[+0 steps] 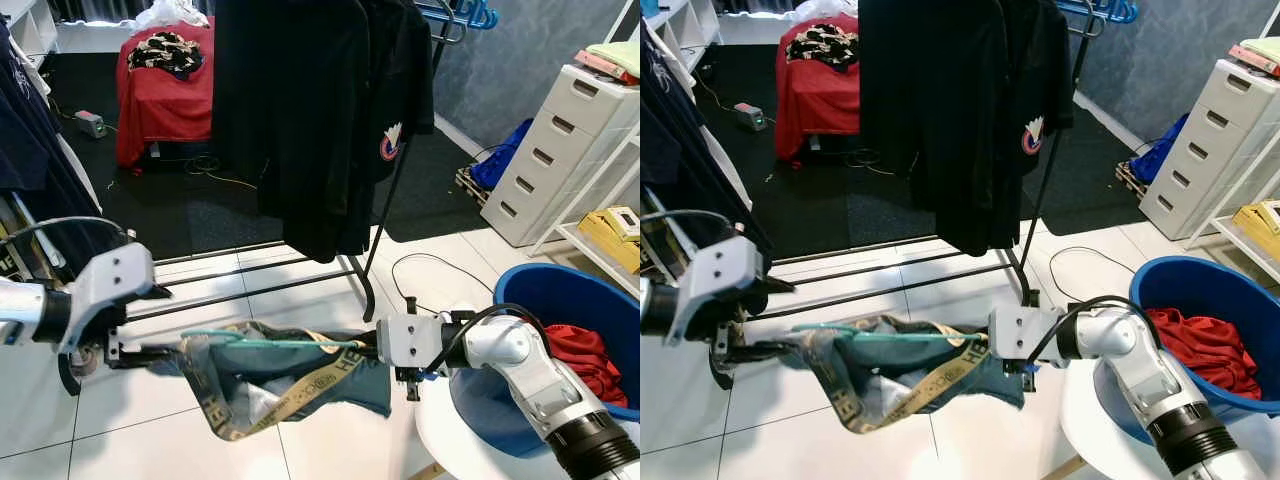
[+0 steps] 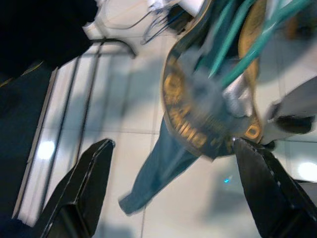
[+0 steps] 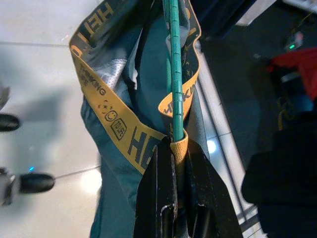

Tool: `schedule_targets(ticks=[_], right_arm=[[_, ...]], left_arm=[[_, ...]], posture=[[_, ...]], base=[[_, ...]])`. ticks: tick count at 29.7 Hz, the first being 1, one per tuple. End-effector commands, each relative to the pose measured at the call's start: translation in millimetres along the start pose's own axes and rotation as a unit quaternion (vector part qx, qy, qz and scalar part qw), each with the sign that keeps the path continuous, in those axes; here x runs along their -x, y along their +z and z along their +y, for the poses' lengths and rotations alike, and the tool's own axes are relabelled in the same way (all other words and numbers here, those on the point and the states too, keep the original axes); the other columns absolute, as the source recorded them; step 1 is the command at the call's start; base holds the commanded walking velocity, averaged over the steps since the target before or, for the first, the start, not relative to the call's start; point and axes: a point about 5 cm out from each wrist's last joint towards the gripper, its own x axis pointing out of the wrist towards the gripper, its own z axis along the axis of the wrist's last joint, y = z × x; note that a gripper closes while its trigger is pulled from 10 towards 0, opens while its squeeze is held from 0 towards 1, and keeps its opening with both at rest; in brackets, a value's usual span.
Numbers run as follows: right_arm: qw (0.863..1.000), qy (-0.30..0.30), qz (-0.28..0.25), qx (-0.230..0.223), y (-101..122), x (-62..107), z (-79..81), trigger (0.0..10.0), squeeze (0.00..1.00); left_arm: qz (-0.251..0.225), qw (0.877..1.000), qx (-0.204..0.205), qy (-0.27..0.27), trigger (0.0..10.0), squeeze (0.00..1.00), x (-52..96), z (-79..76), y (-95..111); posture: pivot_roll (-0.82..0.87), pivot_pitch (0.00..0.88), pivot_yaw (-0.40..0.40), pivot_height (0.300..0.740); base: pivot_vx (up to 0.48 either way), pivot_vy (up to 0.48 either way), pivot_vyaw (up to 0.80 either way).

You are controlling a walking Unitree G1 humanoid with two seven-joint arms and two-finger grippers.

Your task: Hang hanger

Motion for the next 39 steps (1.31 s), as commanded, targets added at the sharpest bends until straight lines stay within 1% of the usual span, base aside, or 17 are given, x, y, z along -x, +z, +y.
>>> schedule_targets(ticks=[1,2,3,4,7,10,14,16,17,22,26,30,31,32,35,37,39], right_arm=[[1.000,-0.023,-0.019,0.008,10,4.1,-9.1,10.0,0.00],[1.000,-0.023,-0.019,0.008,10,4.1,-9.1,10.0,0.00],[0.999,-0.032,-0.031,0.009,16,6.8,-14.0,10.0,0.00],[0.997,-0.046,-0.054,0.011,30,12.6,-23.3,10.0,0.00],[0.997,-0.050,-0.061,0.012,34,14.3,-26.0,10.0,0.00],[0.996,-0.055,-0.071,0.016,41,15.4,-30.4,10.0,0.00],[0.995,-0.057,-0.076,0.014,42,14.9,-31.6,10.0,0.00],[0.995,-0.048,-0.082,0.014,46,11.8,-30.6,10.0,0.00],[0.995,-0.040,-0.086,0.010,48,10.6,-29.0,10.0,0.00],[0.996,-0.020,-0.090,0.000,50,8.3,-22.0,10.0,0.00],[0.996,-0.014,-0.088,-0.009,47,6.9,-16.8,10.0,0.00],[0.996,-0.022,-0.073,-0.034,36,7.4,-13.3,10.0,0.00],[0.997,-0.022,-0.064,-0.039,30,7.5,-10.9,10.0,0.00],[0.997,-0.022,-0.064,-0.039,30,7.5,-10.9,10.0,0.00],[0.997,-0.020,-0.039,-0.057,17,8.1,-4.6,10.0,0.00],[0.996,-0.042,-0.018,-0.081,3,6.8,-2.2,10.0,0.00],[0.993,-0.062,-0.009,-0.101,-4,5.7,-1.7,10.0,0.00]], left_arm=[[0.028,1.000,-0.012,0.009,10.0,0.99,6.3,2.7,-8],[0.028,1.000,-0.012,0.009,10.0,0.99,6.3,2.7,-8],[0.054,0.998,-0.026,0.007,10.0,1.00,11.4,2.2,-15],[0.090,0.995,-0.038,-0.014,10.0,1.00,19.3,-4.7,-27],[0.091,0.995,-0.035,-0.026,10.0,0.99,19.9,-8.8,-28],[0.061,0.997,-0.015,-0.034,10.0,0.99,13.6,-15.3,-22],[0.043,0.999,-0.008,-0.027,10.0,0.99,8.9,-15.0,-19],[0.014,1.000,-0.003,0.010,10.0,0.97,2.1,-7.4,-13],[0.003,0.999,-0.001,0.032,10.0,0.85,0.1,-2.6,-11],[-0.012,0.998,0.006,0.067,10.0,0.81,0.4,5.7,-8],[-0.020,0.997,0.015,0.069,10.0,0.78,3.2,6.9,-6],[-0.029,0.997,0.042,0.050,10.0,0.72,10.4,5.2,-4],[-0.027,0.998,0.043,0.030,10.0,0.65,13.5,2.5,-4],[-0.027,0.998,0.043,0.030,10.0,0.65,13.5,2.5,-4],[-0.016,0.998,0.045,-0.034,10.0,0.63,22.9,-6.3,-3],[-0.016,0.996,0.060,-0.066,10.0,0.60,30.1,-10.5,-1],[-0.018,0.994,0.070,-0.077,10.0,0.60,33.1,-12.1,0]], posture=[[-0.03,0.231,-0.050,0.740],[-0.03,0.231,-0.050,0.740],[-0.03,0.233,-0.050,0.740],[-0.02,0.235,-0.047,0.740],[-0.02,0.235,-0.047,0.740],[-0.03,0.236,-0.048,0.740],[-0.03,0.236,-0.048,0.740],[-0.03,0.236,-0.050,0.740],[-0.03,0.237,-0.050,0.740],[-0.03,0.240,-0.052,0.740],[-0.02,0.242,-0.052,0.740],[-0.03,0.242,-0.055,0.740],[-0.03,0.243,-0.055,0.740],[-0.03,0.243,-0.055,0.740],[-0.03,0.241,-0.053,0.740],[-0.02,0.235,-0.055,0.740],[-0.02,0.234,-0.054,0.740]], base=[[0.000,0.000,0.00],[0.000,0.000,0.00],[0.000,0.000,0.00],[0.000,0.000,0.00],[0.000,0.000,0.00],[0.000,0.000,0.00],[0.000,0.000,0.00],[0.000,0.000,0.00],[0.000,0.000,0.00],[0.000,0.000,0.00],[0.000,0.000,0.00],[0.000,0.000,0.00],[0.000,0.000,0.00],[0.000,0.000,0.00],[0.000,0.000,0.00],[0.000,0.000,0.00],[0.000,0.000,0.00]])
